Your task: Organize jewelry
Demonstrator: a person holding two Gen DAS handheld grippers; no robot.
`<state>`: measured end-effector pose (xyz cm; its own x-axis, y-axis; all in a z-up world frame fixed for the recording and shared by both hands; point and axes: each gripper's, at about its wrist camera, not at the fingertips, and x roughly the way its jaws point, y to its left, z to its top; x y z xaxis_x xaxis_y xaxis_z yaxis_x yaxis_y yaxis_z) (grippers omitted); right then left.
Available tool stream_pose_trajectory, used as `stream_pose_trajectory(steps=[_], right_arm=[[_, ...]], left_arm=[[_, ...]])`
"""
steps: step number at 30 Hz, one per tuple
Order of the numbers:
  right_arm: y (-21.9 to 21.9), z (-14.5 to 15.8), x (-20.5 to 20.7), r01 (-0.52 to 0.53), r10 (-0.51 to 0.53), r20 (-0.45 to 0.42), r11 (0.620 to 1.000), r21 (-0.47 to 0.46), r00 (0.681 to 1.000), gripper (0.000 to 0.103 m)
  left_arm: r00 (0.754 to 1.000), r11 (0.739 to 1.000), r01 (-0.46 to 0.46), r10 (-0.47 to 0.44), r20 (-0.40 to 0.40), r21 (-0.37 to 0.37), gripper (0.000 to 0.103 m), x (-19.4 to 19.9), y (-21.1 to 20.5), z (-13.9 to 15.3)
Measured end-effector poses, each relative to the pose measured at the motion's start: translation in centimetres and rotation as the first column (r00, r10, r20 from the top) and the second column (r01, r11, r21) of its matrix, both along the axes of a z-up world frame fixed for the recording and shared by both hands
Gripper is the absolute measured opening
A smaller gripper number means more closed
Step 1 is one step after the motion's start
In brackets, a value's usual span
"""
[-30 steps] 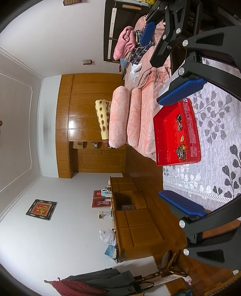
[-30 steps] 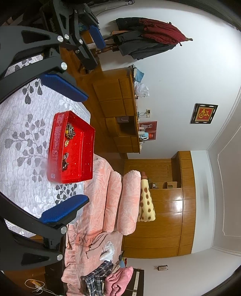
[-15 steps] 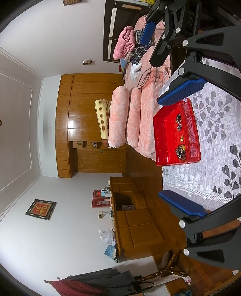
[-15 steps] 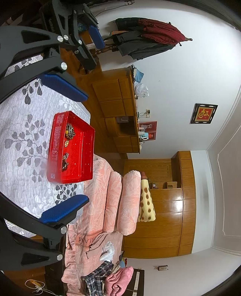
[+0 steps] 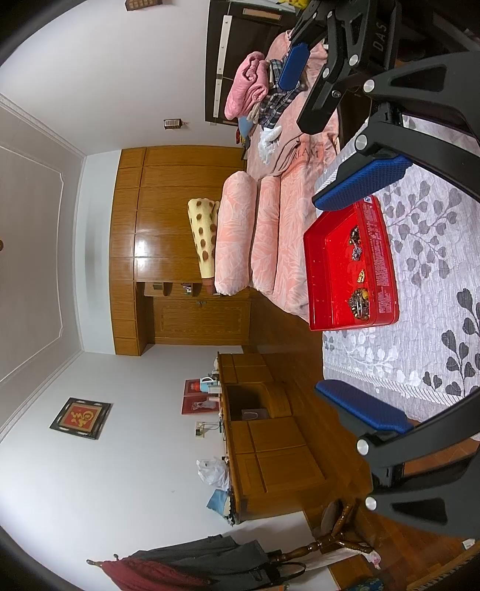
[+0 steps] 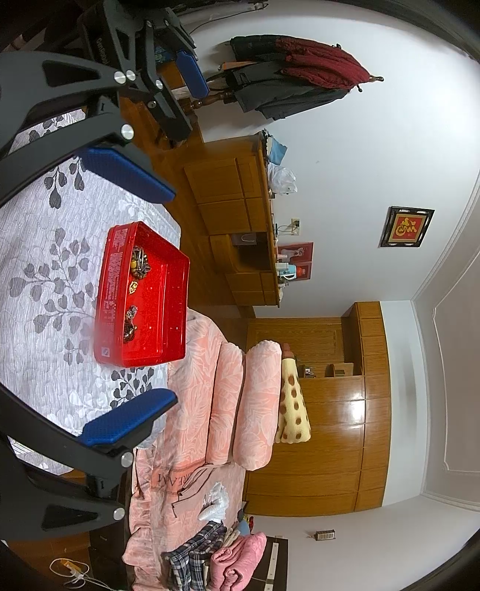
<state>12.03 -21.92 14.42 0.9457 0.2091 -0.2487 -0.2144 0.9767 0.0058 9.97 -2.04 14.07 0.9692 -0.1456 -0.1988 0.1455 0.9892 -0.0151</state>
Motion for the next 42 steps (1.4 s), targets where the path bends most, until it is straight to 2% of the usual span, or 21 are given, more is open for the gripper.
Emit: stream_pose_trajectory(steps=[42], right_arm=[[0.06,0.05,0.06,0.001,-0.001,-0.007,1.0,-0.003,1.0,0.097]], left_arm=[[1.0,1.0,-0.012,0.012,-0.012,-0.003,0.091,0.57,0.83,-0.26]])
